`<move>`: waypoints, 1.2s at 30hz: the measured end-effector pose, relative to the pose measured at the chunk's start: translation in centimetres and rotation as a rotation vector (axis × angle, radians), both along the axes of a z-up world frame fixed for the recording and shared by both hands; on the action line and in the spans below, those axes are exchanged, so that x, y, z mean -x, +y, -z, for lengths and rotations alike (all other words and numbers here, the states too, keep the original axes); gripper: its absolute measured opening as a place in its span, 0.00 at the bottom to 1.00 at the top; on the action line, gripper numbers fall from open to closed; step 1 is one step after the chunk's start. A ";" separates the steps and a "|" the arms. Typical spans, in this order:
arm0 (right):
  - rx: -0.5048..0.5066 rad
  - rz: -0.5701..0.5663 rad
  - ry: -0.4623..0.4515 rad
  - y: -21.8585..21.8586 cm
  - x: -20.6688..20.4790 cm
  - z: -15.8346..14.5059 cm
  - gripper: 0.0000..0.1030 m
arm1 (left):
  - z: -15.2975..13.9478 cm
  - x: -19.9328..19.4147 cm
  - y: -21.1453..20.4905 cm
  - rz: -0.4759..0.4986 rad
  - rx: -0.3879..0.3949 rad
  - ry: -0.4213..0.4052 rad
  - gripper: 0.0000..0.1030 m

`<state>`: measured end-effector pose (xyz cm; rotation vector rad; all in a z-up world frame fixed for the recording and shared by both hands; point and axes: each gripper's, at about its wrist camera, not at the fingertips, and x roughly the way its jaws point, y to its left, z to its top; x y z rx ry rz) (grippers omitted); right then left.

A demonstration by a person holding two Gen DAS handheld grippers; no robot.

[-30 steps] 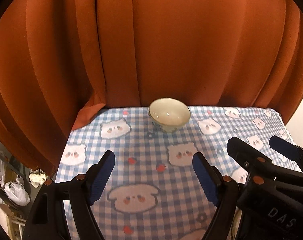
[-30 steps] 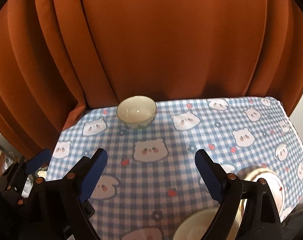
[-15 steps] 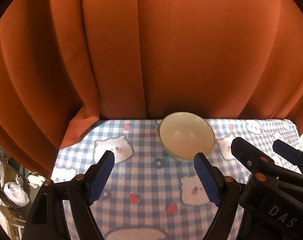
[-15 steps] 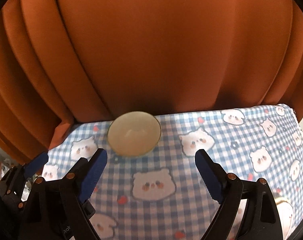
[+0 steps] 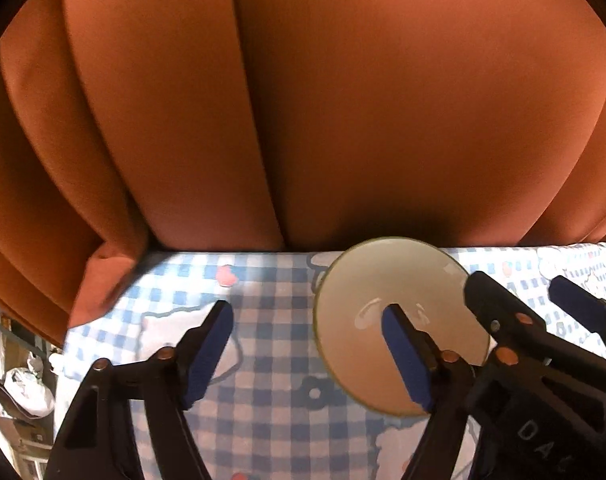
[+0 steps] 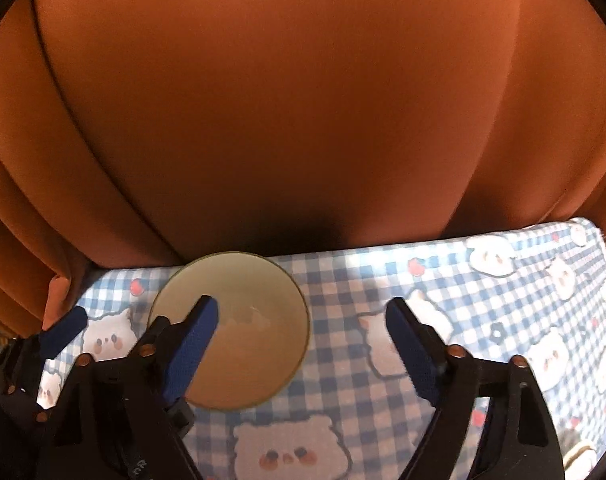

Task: Organize plates and bowls

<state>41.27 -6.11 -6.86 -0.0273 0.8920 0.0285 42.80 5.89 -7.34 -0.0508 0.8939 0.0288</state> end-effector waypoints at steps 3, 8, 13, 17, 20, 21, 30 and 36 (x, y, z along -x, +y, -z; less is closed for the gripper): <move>0.013 -0.004 0.015 0.0 -1.1 1.3 0.71 | 1.2 -0.8 -0.3 0.000 0.005 0.013 0.69; -0.009 -0.002 0.045 -0.3 -2.7 3.4 0.57 | 2.9 -2.1 -0.5 -0.005 -0.006 0.032 0.58; -0.019 0.007 0.079 -0.4 -3.5 5.0 0.46 | 4.1 -2.7 -0.6 -0.010 -0.010 0.065 0.42; -0.032 0.006 0.111 -0.4 -4.1 6.0 0.32 | 4.6 -2.8 -0.9 0.005 0.000 0.078 0.35; -0.045 -0.004 0.129 -0.4 -4.2 6.4 0.23 | 4.7 -2.8 -1.5 0.028 -0.001 0.081 0.26; -0.041 -0.007 0.130 -0.3 -4.2 6.4 0.23 | 4.7 -2.8 -1.6 0.035 0.004 0.085 0.25; -0.056 -0.013 0.136 -0.4 -4.0 6.1 0.23 | 4.9 -3.3 -2.5 0.032 -0.007 0.095 0.23; -0.059 -0.023 0.142 -0.3 -3.5 5.3 0.23 | 3.7 -2.5 -1.3 0.023 0.010 0.117 0.23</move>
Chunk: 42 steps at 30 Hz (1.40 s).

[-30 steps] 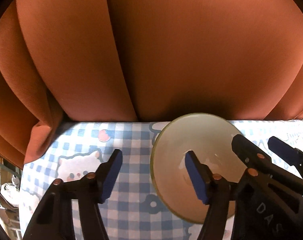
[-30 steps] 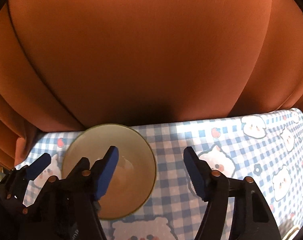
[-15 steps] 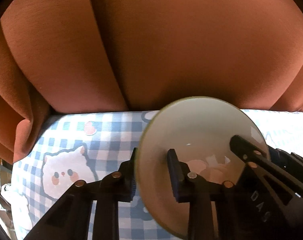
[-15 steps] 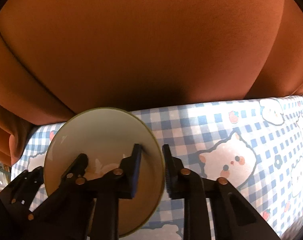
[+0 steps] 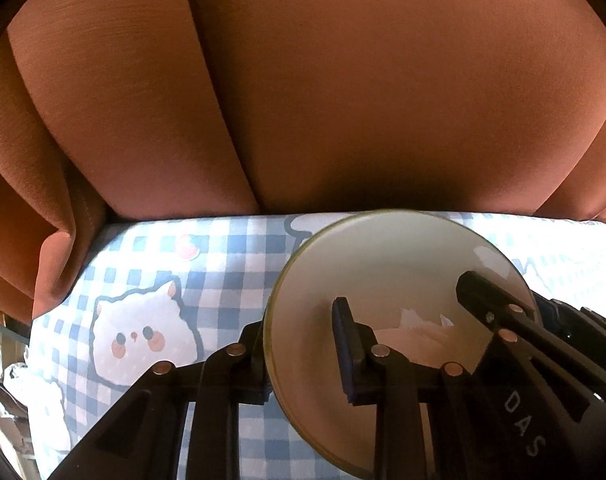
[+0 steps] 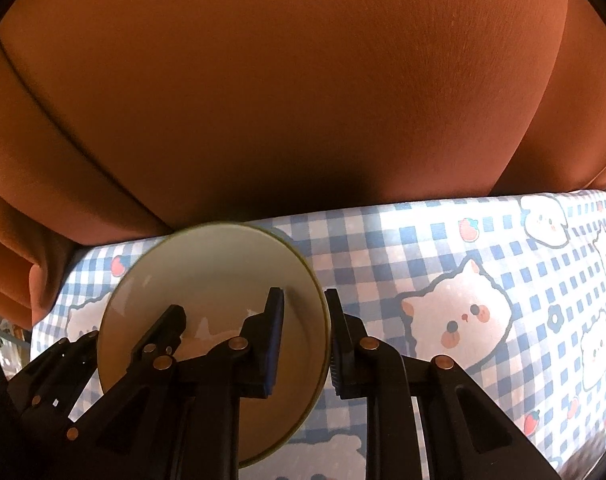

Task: Organize plates and bowls

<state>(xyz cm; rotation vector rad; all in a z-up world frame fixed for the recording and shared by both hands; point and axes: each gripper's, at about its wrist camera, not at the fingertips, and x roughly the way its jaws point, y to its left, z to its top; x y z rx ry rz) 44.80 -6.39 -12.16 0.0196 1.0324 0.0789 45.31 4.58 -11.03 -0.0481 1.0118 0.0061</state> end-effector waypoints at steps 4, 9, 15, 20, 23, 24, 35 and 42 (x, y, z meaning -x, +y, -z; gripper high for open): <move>-0.005 -0.011 0.010 0.0 0.9 -0.4 0.23 | -0.5 1.0 0.5 0.004 -0.003 -0.002 0.23; -0.001 -0.015 0.000 0.1 2.4 -1.4 0.23 | -1.3 2.7 1.2 -0.001 0.000 -0.010 0.23; -0.003 -0.023 -0.006 0.3 4.4 -2.7 0.23 | -3.0 5.6 1.7 -0.009 0.000 -0.017 0.23; -0.004 -0.030 -0.023 0.6 6.5 -4.3 0.23 | -4.2 7.2 1.6 -0.014 0.005 -0.027 0.23; -0.008 -0.030 -0.037 0.5 7.8 -5.5 0.23 | -5.7 8.6 1.8 -0.013 0.002 -0.040 0.23; -0.011 -0.028 -0.041 0.5 8.4 -6.0 0.23 | -6.2 9.3 1.8 -0.013 0.002 -0.046 0.23; -0.018 -0.035 -0.115 0.3 14.7 -10.9 0.23 | -11.3 15.4 1.6 -0.015 -0.002 -0.117 0.23; -0.017 -0.032 -0.155 -0.5 19.1 -13.5 0.23 | -13.3 19.5 1.0 -0.001 -0.003 -0.150 0.23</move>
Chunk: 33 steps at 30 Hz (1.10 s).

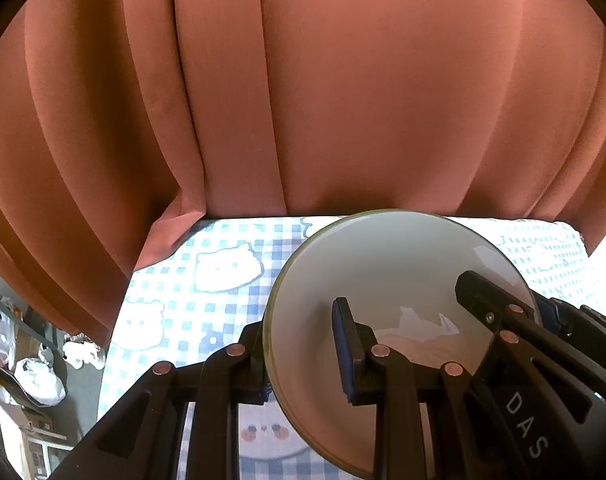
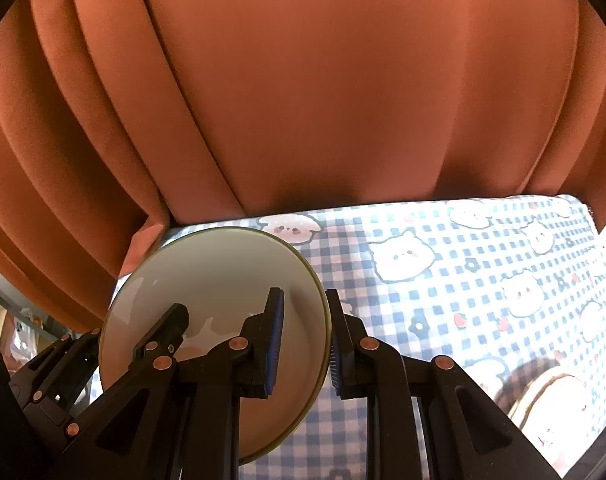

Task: Organize plates and bowls

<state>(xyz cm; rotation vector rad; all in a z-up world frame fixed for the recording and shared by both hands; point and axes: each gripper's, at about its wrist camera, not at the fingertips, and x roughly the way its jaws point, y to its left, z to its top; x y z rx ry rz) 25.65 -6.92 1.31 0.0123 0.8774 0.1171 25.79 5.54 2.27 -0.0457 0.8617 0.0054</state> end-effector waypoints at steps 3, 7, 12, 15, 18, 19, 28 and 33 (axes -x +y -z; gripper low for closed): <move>-0.003 0.007 -0.010 -0.6 1.7 -0.6 0.23 | -0.3 1.4 -1.0 0.010 -0.001 -0.005 0.23; -0.006 0.021 -0.018 -1.9 4.1 -1.1 0.23 | -0.7 3.1 -2.2 0.023 -0.007 -0.011 0.23; -0.015 0.032 -0.030 -4.2 7.0 -1.6 0.23 | -0.8 5.5 -4.3 0.035 -0.018 -0.021 0.23; -0.021 0.031 -0.033 -5.6 8.4 -1.5 0.23 | -0.8 6.9 -5.6 0.033 -0.021 -0.024 0.23; -0.022 0.021 -0.037 -7.2 9.6 -1.4 0.23 | -0.6 8.3 -7.4 0.029 -0.024 -0.022 0.23; -0.019 0.018 -0.034 -7.7 10.0 -1.4 0.23 | -0.5 8.8 -8.1 0.026 -0.019 -0.012 0.23; -0.009 -0.024 0.004 -13.3 12.4 -0.1 0.23 | 1.1 12.0 -13.0 0.008 -0.009 0.022 0.23; -0.002 -0.060 0.032 -15.8 13.1 1.1 0.23 | 2.8 12.8 -14.7 -0.014 -0.002 0.054 0.23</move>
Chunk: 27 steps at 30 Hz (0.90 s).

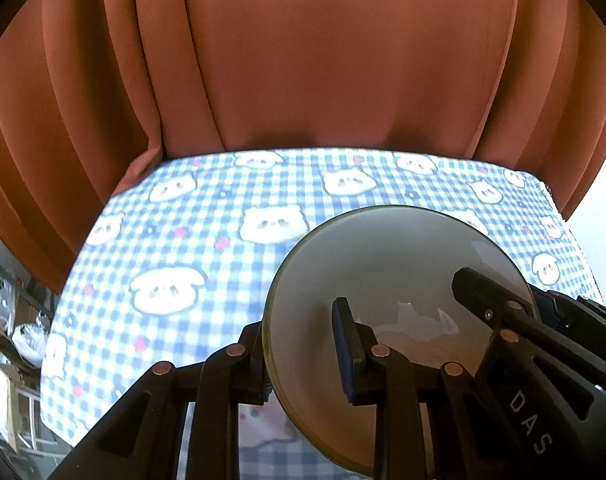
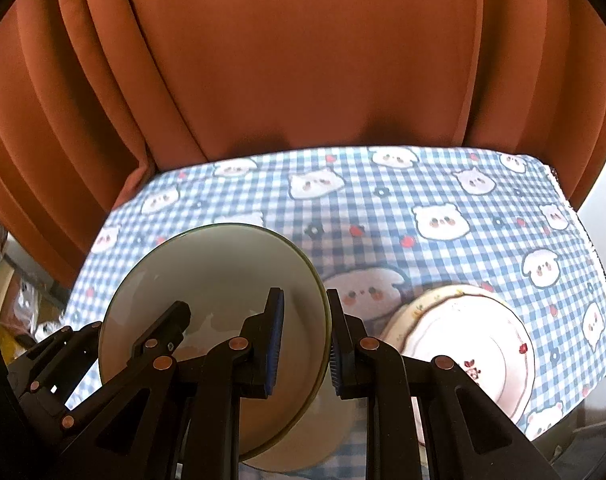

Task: Organize plates and bowls

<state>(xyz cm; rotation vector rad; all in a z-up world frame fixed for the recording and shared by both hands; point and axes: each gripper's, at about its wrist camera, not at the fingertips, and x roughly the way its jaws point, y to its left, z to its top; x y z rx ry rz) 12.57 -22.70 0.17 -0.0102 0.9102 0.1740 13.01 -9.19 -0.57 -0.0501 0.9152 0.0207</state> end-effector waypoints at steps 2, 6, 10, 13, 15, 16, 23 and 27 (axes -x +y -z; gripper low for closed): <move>0.003 -0.012 0.012 -0.6 0.2 0.6 0.23 | 0.9 0.4 -0.7 -0.011 0.000 0.016 0.23; 0.019 -0.047 0.043 -1.8 0.5 2.2 0.23 | 2.3 0.9 -1.7 -0.031 -0.003 0.045 0.23; 0.024 -0.077 0.070 -2.4 0.7 3.7 0.23 | 3.9 1.4 -2.4 -0.064 -0.023 0.065 0.23; 0.023 -0.103 0.089 -2.4 0.7 4.7 0.23 | 4.8 1.7 -2.8 -0.092 -0.026 0.081 0.23; 0.025 -0.120 0.100 -2.4 0.6 5.3 0.23 | 4.8 1.9 -3.0 -0.097 -0.049 0.069 0.23; 0.025 -0.125 0.103 -2.5 0.6 5.5 0.23 | 4.9 1.9 -3.1 -0.099 -0.052 0.068 0.23; 0.009 -0.156 0.115 -2.4 0.6 5.9 0.23 | 4.9 2.6 -3.2 -0.133 -0.098 0.074 0.23; 0.021 -0.169 0.110 -2.0 0.8 6.2 0.23 | 5.0 2.6 -3.3 -0.139 -0.115 0.081 0.23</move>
